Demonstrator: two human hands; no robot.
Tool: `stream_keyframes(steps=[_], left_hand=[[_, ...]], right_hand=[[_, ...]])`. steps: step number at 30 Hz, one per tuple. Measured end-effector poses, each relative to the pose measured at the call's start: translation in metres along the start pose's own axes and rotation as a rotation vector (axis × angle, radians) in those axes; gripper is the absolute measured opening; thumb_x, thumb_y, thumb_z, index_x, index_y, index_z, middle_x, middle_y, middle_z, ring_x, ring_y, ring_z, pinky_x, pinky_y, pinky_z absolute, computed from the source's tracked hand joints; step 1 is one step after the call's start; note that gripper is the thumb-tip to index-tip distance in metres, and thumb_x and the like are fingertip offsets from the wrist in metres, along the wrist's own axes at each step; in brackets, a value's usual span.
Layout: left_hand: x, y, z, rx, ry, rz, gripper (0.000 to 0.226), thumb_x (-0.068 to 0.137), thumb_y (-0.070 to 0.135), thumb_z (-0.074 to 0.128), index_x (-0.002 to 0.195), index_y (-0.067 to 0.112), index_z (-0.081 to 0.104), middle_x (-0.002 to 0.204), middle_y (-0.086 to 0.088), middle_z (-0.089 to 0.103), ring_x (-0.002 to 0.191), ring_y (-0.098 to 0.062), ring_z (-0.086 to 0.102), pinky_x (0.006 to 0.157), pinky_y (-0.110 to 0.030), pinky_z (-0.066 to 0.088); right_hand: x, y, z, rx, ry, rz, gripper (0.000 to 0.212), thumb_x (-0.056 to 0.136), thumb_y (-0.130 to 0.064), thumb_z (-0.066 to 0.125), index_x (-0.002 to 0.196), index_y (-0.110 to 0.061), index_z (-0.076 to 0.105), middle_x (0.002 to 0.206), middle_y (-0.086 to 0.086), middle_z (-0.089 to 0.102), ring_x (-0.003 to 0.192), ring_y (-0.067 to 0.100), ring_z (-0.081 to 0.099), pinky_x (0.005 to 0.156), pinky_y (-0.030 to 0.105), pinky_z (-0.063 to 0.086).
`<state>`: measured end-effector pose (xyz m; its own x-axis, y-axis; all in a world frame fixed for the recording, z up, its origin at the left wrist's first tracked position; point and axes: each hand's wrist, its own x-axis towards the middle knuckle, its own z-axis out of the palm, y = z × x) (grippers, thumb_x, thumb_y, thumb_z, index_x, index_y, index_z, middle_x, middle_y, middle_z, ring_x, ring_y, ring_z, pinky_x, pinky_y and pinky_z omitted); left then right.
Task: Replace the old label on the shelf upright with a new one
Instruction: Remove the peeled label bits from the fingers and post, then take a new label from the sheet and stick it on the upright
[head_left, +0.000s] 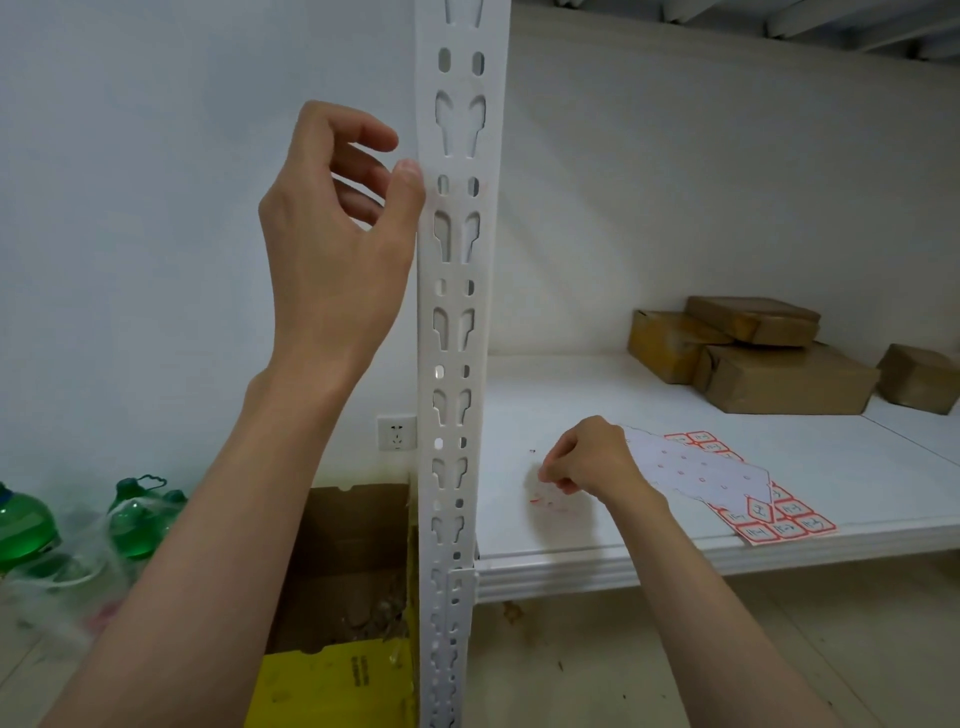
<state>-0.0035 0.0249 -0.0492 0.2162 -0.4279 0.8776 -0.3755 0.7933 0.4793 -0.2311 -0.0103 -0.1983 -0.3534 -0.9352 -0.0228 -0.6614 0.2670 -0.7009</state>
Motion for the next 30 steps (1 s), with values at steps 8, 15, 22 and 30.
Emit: stream_keyframes(steps=[8,15,22,30], left_hand=[[-0.001,0.001,0.003,-0.004,0.018,0.098,0.007,0.097,0.02,0.057,0.1,0.014,0.058,0.087,0.021,0.056,0.078,0.003,0.056,0.071,-0.014,0.046],[-0.002,-0.004,0.002,-0.055,0.013,0.024,0.012,0.102,0.022,0.051,0.093,0.017,0.058,0.078,0.013,0.059,0.073,-0.015,0.058,0.069,-0.048,0.054],[-0.001,0.001,0.001,-0.115,0.017,-0.014,0.019,0.095,0.003,0.038,0.092,0.013,0.055,0.074,0.008,0.053,0.063,-0.015,0.048,0.058,-0.034,0.041],[-0.02,0.038,0.018,-0.155,-0.04,0.124,0.011,0.09,-0.002,0.046,0.089,0.009,0.049,0.074,0.007,0.049,0.066,-0.016,0.048,0.056,-0.023,0.041]], right_hand=[[-0.001,0.002,-0.006,0.032,0.035,-0.007,0.018,0.079,0.011,0.066,0.074,0.0,0.078,0.077,0.017,0.076,0.06,0.02,0.066,0.073,0.032,0.063],[-0.006,-0.021,-0.021,0.231,0.252,-0.202,0.024,0.097,-0.019,0.062,0.08,-0.007,0.074,0.067,0.003,0.067,0.058,0.009,0.057,0.048,0.015,0.039],[-0.016,-0.034,-0.032,0.32,0.329,-0.287,0.031,0.089,0.005,0.047,0.075,-0.011,0.071,0.079,0.005,0.071,0.069,0.017,0.067,0.058,0.024,0.052],[-0.018,-0.018,-0.047,0.368,0.386,-0.276,0.012,0.08,-0.011,0.07,0.077,-0.014,0.059,0.077,0.007,0.066,0.086,0.03,0.064,0.064,0.031,0.047]])
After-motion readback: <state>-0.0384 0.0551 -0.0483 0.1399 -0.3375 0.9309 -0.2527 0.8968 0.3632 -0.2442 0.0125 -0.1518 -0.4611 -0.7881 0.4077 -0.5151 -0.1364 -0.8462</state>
